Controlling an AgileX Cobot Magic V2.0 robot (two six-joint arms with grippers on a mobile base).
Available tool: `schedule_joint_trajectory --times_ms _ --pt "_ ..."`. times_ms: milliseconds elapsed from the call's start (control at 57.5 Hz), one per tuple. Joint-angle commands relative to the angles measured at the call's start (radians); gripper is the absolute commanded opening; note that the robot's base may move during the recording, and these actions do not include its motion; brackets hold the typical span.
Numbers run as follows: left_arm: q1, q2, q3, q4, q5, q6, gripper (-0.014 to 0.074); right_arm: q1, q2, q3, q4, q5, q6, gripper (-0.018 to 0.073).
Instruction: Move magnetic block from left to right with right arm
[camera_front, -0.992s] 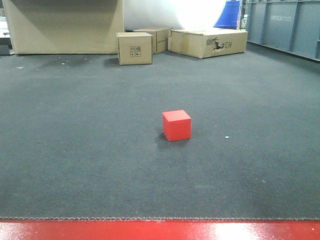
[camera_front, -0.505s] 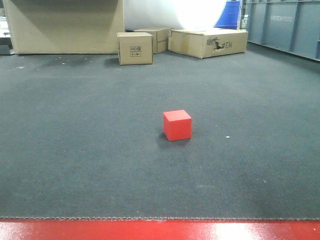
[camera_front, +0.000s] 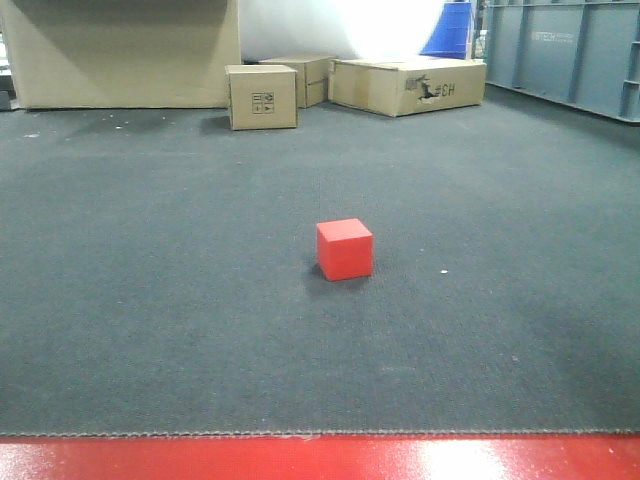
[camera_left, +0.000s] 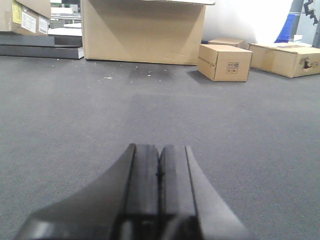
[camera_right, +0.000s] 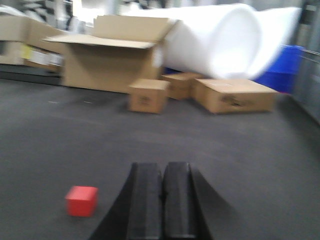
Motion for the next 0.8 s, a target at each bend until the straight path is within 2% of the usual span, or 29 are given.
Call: schedule_joint_trajectory --times_ms 0,191,366,522,783 --pt "0.001 -0.007 0.006 -0.005 -0.089 -0.007 -0.0126 -0.114 0.021 0.011 -0.013 -0.078 -0.008 0.0069" --pt "0.001 -0.007 0.006 -0.005 -0.089 -0.007 -0.0126 -0.275 0.02 0.139 -0.007 -0.153 -0.008 0.0069" --pt "0.001 -0.007 0.006 -0.005 -0.089 -0.007 -0.0126 -0.353 -0.034 0.288 0.031 -0.291 -0.008 0.0069" --pt "0.001 -0.007 0.006 -0.005 -0.089 -0.007 -0.0126 -0.391 -0.066 0.29 0.037 -0.227 -0.009 0.0069" --pt "0.001 -0.007 0.006 -0.005 -0.089 -0.007 -0.0126 -0.393 -0.066 0.289 0.035 -0.218 -0.009 0.0069"
